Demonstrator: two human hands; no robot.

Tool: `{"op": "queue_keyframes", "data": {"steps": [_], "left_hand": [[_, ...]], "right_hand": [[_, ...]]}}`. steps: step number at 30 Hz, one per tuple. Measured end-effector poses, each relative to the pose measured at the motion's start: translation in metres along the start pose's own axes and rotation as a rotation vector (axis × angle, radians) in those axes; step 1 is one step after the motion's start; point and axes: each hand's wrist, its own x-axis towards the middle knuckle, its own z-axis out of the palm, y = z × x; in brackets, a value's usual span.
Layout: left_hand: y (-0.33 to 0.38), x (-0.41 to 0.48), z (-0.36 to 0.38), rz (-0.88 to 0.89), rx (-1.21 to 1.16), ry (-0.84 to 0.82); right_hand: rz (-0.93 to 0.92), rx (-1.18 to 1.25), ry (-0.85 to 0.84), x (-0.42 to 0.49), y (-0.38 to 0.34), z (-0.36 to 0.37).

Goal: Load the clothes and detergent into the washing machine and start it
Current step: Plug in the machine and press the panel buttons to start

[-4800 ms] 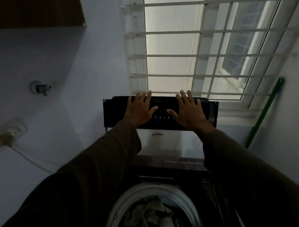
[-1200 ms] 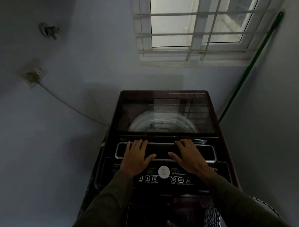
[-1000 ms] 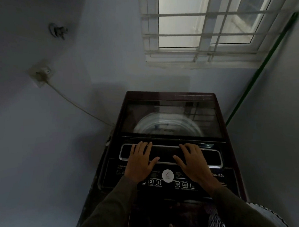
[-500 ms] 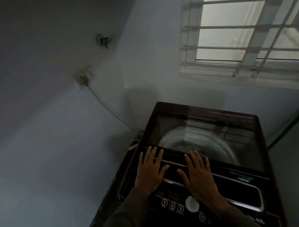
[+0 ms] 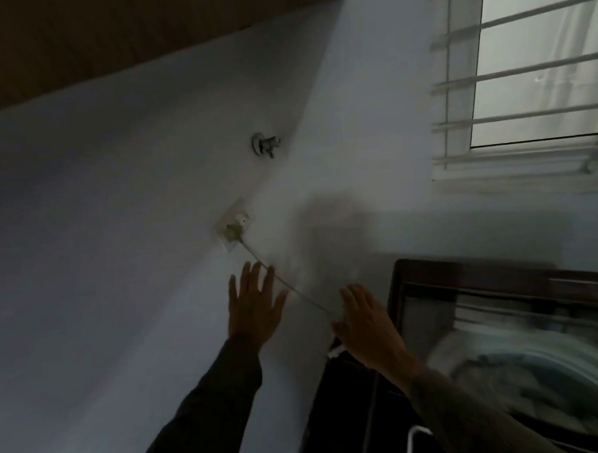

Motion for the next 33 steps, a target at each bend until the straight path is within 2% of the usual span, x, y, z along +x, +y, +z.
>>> {"op": "queue_keyframes", "data": {"steps": [8,14,18,21,23,26,28,33], "left_hand": [[-0.075,0.102,-0.009,0.090,0.143,0.166],[-0.113,0.149,0.005,0.086,0.222,0.252],[-0.132,0.164,0.029,0.205,0.342,0.395],[-0.142,0.172,0.039,0.248,0.366,0.459],[-0.148,0.173,0.042,0.292,0.396,0.469],[-0.151,0.173,0.040,0.294,0.427,0.416],[-0.151,0.173,0.039,0.264,0.453,0.364],[-0.149,0.176,0.038,0.204,0.496,0.277]], "right_hand": [[0.001,0.235,-0.030,0.136,-0.057,0.033],[0.063,0.456,-0.100,0.210,-0.081,0.050],[0.068,0.565,-0.112,0.252,-0.094,0.065],[0.127,0.587,-0.124,0.302,-0.087,0.125],[0.087,0.551,-0.151,0.316,-0.094,0.135],[-0.031,0.621,-0.214,0.306,-0.108,0.105],[-0.063,0.657,-0.174,0.309,-0.109,0.115],[-0.002,0.686,-0.074,0.321,-0.106,0.158]]}}
